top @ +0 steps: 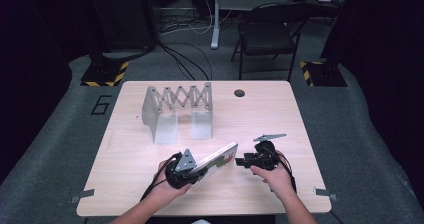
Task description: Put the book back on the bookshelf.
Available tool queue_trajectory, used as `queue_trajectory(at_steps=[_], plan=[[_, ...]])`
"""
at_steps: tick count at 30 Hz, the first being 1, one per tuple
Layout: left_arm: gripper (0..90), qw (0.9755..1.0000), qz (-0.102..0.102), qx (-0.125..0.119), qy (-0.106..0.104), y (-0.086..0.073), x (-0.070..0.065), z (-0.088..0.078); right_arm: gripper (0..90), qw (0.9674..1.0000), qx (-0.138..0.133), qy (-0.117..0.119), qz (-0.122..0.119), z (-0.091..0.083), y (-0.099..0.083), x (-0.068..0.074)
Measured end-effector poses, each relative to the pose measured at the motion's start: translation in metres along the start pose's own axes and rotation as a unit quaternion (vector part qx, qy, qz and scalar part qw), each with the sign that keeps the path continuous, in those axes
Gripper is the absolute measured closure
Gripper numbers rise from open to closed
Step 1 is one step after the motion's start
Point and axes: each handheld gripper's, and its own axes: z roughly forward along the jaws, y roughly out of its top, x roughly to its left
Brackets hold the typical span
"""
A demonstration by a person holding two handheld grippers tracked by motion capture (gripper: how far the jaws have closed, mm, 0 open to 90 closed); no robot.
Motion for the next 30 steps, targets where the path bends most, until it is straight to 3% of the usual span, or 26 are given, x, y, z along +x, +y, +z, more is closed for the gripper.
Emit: queue_trajectory(at_steps=[5, 9, 13, 15, 30], plan=[[75.3, 0.9998, -0.017, 0.001, 0.008, 0.002, 0.001, 0.000, 48.3, 1.0000, 0.000, -0.001, 0.004, -0.002, 0.000, -0.001], [75.5, 0.9998, -0.014, -0.001, 0.015, 0.006, 0.001, -0.002, 48.4, 1.0000, -0.001, 0.000, 0.003, -0.002, 0.000, -0.001], [75.7, 0.9997, -0.024, 0.003, 0.004, 0.010, 0.005, -0.005, 48.4, 1.0000, -0.002, -0.001, 0.004, -0.002, 0.000, -0.002], [75.7, 0.9994, -0.034, -0.002, 0.003, 0.012, 0.006, -0.006, 48.4, 1.0000, -0.002, -0.001, 0.004, -0.002, 0.000, -0.002], [75.7, 0.9983, -0.047, -0.029, 0.020, 0.033, 0.019, -0.022, 48.4, 1.0000, -0.006, -0.001, 0.000, -0.001, 0.001, -0.003]])
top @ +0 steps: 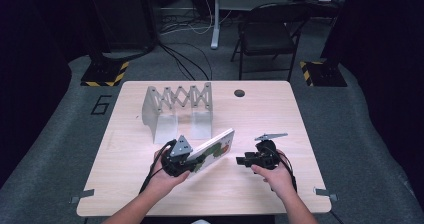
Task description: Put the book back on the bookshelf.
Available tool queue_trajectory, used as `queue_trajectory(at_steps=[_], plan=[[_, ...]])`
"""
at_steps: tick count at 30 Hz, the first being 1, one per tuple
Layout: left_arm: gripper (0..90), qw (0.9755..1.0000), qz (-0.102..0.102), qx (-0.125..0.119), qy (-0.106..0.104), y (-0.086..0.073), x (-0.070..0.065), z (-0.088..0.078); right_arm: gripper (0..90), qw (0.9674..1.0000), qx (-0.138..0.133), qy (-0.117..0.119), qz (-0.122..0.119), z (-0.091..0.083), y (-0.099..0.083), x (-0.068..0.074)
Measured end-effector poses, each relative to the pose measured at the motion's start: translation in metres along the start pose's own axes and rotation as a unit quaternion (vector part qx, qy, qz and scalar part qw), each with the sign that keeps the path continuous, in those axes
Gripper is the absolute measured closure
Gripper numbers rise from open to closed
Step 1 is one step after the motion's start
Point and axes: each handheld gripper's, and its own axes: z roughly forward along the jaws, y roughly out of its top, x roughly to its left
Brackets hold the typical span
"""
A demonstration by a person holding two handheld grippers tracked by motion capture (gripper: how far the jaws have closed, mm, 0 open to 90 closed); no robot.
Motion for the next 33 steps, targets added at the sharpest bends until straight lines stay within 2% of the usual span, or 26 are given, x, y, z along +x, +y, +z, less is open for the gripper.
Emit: queue_trajectory(at_steps=[3, 11, 14, 15, 23, 30, 33], plan=[[75.7, 1.0000, -0.003, -0.007, 0.006, 0.004, 0.002, -0.001, 48.5, 1.0000, 0.003, 0.000, 0.006, -0.001, 0.000, 0.000], [75.7, 0.9996, -0.016, -0.020, 0.014, 0.013, 0.009, -0.007, 48.5, 1.0000, 0.002, 0.000, 0.003, -0.001, 0.000, -0.001], [75.7, 0.9993, -0.022, -0.022, 0.019, 0.018, 0.011, -0.009, 48.5, 1.0000, -0.002, 0.000, -0.003, 0.000, 0.000, -0.002], [75.7, 0.9994, -0.023, -0.019, 0.018, 0.019, 0.012, -0.010, 48.5, 1.0000, 0.002, 0.000, 0.003, 0.000, 0.001, -0.001], [75.7, 0.9990, -0.031, -0.017, 0.027, 0.029, 0.017, -0.012, 48.5, 1.0000, 0.001, 0.000, 0.006, 0.000, 0.001, -0.002], [75.7, 0.9983, -0.034, -0.031, 0.035, 0.028, 0.018, -0.018, 48.7, 1.0000, 0.003, 0.000, 0.004, 0.001, 0.001, -0.003], [75.7, 0.9980, -0.038, -0.029, 0.040, 0.025, 0.021, -0.020, 48.8, 1.0000, 0.001, -0.002, 0.001, 0.002, 0.001, -0.005]])
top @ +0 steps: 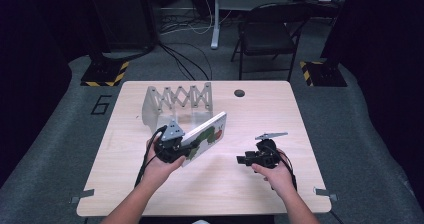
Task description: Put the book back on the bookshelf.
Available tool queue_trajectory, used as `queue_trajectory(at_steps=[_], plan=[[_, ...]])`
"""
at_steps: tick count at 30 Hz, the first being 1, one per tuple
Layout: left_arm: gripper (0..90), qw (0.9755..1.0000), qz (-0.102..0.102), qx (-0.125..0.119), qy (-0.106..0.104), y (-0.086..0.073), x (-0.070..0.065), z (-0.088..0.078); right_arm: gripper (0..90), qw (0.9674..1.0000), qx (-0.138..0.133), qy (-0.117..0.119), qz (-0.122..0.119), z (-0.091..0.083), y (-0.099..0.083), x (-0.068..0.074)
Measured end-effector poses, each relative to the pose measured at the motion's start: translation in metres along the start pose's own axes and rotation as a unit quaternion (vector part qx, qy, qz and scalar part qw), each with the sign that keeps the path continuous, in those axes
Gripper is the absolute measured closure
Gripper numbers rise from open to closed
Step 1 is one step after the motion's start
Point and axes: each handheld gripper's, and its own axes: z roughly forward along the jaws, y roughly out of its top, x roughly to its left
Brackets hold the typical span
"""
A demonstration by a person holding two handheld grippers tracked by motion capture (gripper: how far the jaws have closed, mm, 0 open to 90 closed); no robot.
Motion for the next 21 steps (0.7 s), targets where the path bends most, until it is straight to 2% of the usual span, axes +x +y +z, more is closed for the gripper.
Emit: queue_trajectory(at_steps=[2, 10, 13, 14, 21], plan=[[75.7, 1.0000, -0.001, 0.004, -0.001, -0.001, 0.003, -0.001, 48.9, 1.0000, 0.000, 0.000, 0.000, 0.000, 0.000, 0.000], [75.6, 0.9999, -0.010, -0.008, 0.007, -0.003, 0.008, -0.011, 49.0, 1.0000, -0.002, -0.002, 0.004, -0.001, 0.000, -0.002], [75.7, 0.9998, -0.010, -0.012, 0.014, -0.002, 0.011, -0.017, 49.1, 1.0000, 0.000, -0.002, 0.007, 0.000, 0.000, -0.001], [75.6, 0.9998, -0.010, -0.011, 0.015, -0.002, 0.012, -0.019, 49.0, 1.0000, -0.002, -0.001, -0.001, 0.000, 0.000, -0.002], [75.6, 0.9990, -0.024, -0.020, 0.033, -0.004, 0.021, -0.029, 49.1, 1.0000, -0.002, 0.000, 0.001, 0.002, 0.001, -0.001]])
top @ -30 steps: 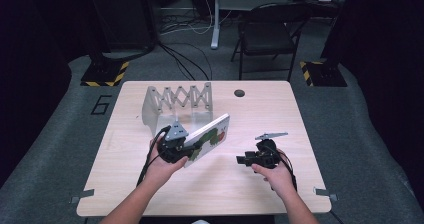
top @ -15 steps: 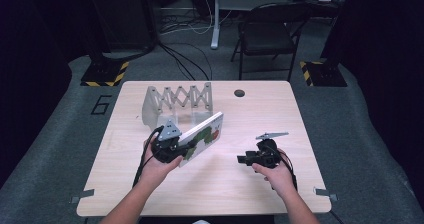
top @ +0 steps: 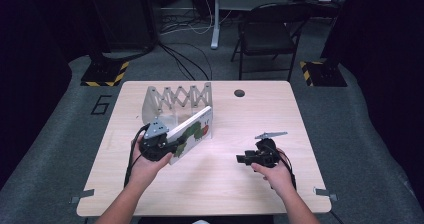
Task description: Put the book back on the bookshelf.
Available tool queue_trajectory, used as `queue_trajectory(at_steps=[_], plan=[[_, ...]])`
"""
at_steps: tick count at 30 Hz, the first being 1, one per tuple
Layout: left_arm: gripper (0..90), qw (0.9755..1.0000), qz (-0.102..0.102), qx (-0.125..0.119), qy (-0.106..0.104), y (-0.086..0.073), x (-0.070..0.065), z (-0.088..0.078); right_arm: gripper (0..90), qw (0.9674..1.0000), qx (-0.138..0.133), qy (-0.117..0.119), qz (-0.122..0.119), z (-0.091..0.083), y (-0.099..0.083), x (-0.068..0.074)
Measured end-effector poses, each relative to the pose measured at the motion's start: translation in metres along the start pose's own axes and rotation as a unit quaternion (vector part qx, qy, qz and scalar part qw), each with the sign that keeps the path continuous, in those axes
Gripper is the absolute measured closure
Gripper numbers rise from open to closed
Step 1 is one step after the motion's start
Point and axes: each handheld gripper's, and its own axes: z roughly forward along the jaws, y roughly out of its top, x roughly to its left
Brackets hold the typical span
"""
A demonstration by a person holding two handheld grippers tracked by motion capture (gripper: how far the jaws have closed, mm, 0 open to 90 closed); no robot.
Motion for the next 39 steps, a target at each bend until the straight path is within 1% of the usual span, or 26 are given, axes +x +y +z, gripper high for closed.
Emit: queue_trajectory(at_steps=[1, 2, 4, 5, 8, 9, 10, 11, 12, 15, 18, 19, 22, 24, 32, 33, 34, 35, 36, 37, 38, 39], plan=[[75.6, 1.0000, -0.001, 0.002, 0.004, -0.001, 0.002, -0.002, 49.0, 1.0000, -0.004, 0.000, -0.004, 0.000, 0.000, -0.001], [75.7, 1.0000, -0.006, 0.000, 0.005, -0.002, 0.004, -0.003, 49.1, 1.0000, -0.002, 0.000, -0.002, 0.000, 0.001, 0.000], [75.6, 0.9999, -0.009, -0.001, 0.013, -0.003, 0.007, -0.005, 49.1, 1.0000, -0.003, 0.001, -0.005, 0.001, 0.002, 0.000], [75.7, 0.9998, -0.012, 0.001, 0.012, -0.004, 0.009, -0.006, 49.1, 1.0000, -0.004, 0.001, -0.003, 0.001, 0.002, 0.001], [75.6, 0.9996, -0.018, 0.000, 0.022, -0.005, 0.015, -0.011, 49.2, 1.0000, -0.002, 0.003, -0.008, 0.003, 0.004, 0.002], [75.6, 0.9995, -0.023, -0.002, 0.024, -0.006, 0.016, -0.012, 49.1, 0.9999, -0.002, 0.004, -0.011, 0.004, 0.005, 0.002], [75.7, 0.9991, -0.030, -0.005, 0.028, -0.007, 0.019, -0.016, 49.1, 1.0000, 0.000, 0.004, -0.008, 0.005, 0.005, 0.002], [75.6, 0.9990, -0.029, -0.008, 0.032, -0.008, 0.020, -0.018, 49.1, 0.9999, 0.001, 0.006, -0.012, 0.007, 0.007, 0.002], [75.7, 0.9990, -0.029, -0.008, 0.032, -0.008, 0.020, -0.018, 49.1, 0.9999, 0.001, 0.006, -0.012, 0.007, 0.007, 0.002], [75.7, 0.9986, -0.034, -0.011, 0.039, -0.009, 0.023, -0.024, 49.1, 0.9999, 0.004, 0.008, -0.011, 0.009, 0.009, 0.004], [75.6, 0.9979, -0.039, -0.018, 0.049, -0.010, 0.026, -0.030, 49.1, 0.9998, 0.002, 0.011, -0.017, 0.011, 0.011, 0.004], [75.7, 0.9978, -0.040, -0.018, 0.050, -0.009, 0.027, -0.031, 49.1, 0.9998, 0.002, 0.011, -0.014, 0.011, 0.011, 0.005], [75.7, 0.9968, -0.048, -0.026, 0.058, -0.010, 0.030, -0.037, 49.1, 0.9997, 0.002, 0.010, -0.020, 0.013, 0.012, 0.005], [75.7, 0.9961, -0.054, -0.029, 0.064, -0.011, 0.032, -0.041, 49.1, 0.9997, 0.004, 0.013, -0.020, 0.015, 0.013, 0.005], [75.7, 0.9936, -0.064, -0.032, 0.088, -0.017, 0.040, -0.052, 49.1, 0.9995, 0.010, 0.019, -0.025, 0.022, 0.018, 0.007], [75.6, 0.9929, -0.068, -0.034, 0.092, -0.018, 0.042, -0.053, 49.1, 0.9995, 0.011, 0.019, -0.024, 0.022, 0.018, 0.008], [75.7, 0.9926, -0.068, -0.034, 0.095, -0.019, 0.043, -0.055, 49.1, 0.9994, 0.011, 0.020, -0.026, 0.024, 0.019, 0.008], [75.7, 0.9920, -0.073, -0.033, 0.097, -0.020, 0.043, -0.056, 49.1, 0.9993, 0.010, 0.021, -0.029, 0.025, 0.019, 0.009], [75.6, 0.9916, -0.074, -0.035, 0.101, -0.020, 0.045, -0.057, 49.1, 0.9993, 0.013, 0.022, -0.028, 0.025, 0.020, 0.009], [75.6, 0.9916, -0.073, -0.033, 0.102, -0.021, 0.046, -0.058, 49.0, 0.9992, 0.013, 0.022, -0.029, 0.026, 0.020, 0.010], [75.6, 0.9905, -0.078, -0.039, 0.107, -0.022, 0.046, -0.058, 49.1, 0.9991, 0.014, 0.024, -0.032, 0.027, 0.020, 0.009], [75.6, 0.9902, -0.078, -0.037, 0.110, -0.022, 0.048, -0.059, 49.1, 0.9990, 0.014, 0.023, -0.035, 0.027, 0.021, 0.009]])
